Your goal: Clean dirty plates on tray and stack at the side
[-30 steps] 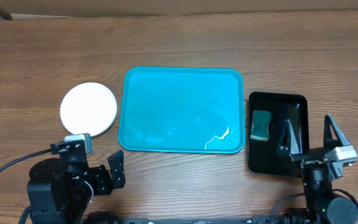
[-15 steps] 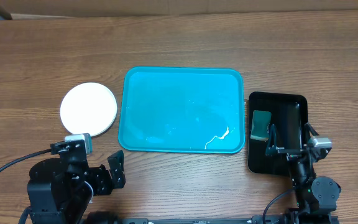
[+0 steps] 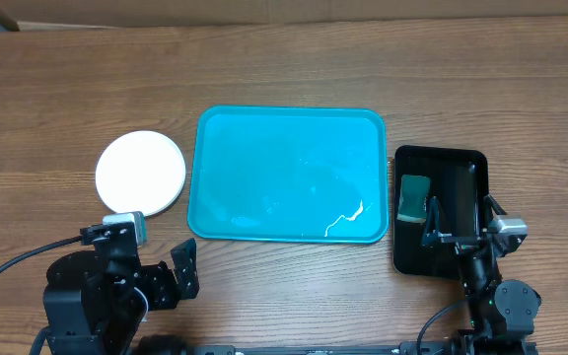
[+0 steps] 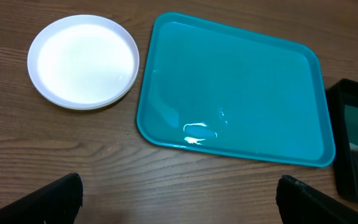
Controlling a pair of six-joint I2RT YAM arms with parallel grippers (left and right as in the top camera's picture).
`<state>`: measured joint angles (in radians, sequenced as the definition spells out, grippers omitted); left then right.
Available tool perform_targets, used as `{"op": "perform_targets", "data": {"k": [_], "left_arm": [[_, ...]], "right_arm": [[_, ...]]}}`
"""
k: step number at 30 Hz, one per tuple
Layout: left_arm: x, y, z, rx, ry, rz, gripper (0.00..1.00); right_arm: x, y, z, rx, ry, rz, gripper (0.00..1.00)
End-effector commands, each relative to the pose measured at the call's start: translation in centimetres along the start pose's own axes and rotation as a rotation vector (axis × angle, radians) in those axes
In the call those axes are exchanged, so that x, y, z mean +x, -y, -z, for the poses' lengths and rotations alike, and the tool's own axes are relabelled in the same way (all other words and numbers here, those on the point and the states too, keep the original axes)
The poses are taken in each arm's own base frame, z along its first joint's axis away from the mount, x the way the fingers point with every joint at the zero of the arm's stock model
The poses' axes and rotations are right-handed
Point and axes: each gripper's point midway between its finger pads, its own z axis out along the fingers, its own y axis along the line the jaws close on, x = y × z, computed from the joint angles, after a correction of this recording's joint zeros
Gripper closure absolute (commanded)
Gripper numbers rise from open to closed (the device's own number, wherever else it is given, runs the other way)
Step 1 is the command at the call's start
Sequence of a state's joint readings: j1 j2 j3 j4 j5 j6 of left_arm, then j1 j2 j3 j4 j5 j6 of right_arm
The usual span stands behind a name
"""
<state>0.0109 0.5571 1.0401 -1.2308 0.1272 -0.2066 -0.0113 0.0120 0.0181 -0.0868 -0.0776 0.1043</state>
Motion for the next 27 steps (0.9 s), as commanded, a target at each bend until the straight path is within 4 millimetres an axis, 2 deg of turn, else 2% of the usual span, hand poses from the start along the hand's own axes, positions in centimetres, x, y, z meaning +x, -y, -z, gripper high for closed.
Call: {"op": "perform_targets", "data": {"k": [1, 24, 27], "left_arm": [[-0.07, -0.07, 0.09, -0.004, 0.006, 0.011, 0.0], [0.35, -0.25, 0.06, -0.012, -0.007, -0.001, 0.0], [0.18, -0.6, -0.48, -0.021, 0.037, -0.007, 0.0]], "right_arm": [[0.11, 0.02, -0.01, 0.002, 0.006, 0.0, 0.0], [0.11, 0.02, -0.01, 0.002, 0.006, 0.0, 0.0], [0.11, 0.02, -0.01, 0.002, 0.006, 0.0, 0.0]]}}
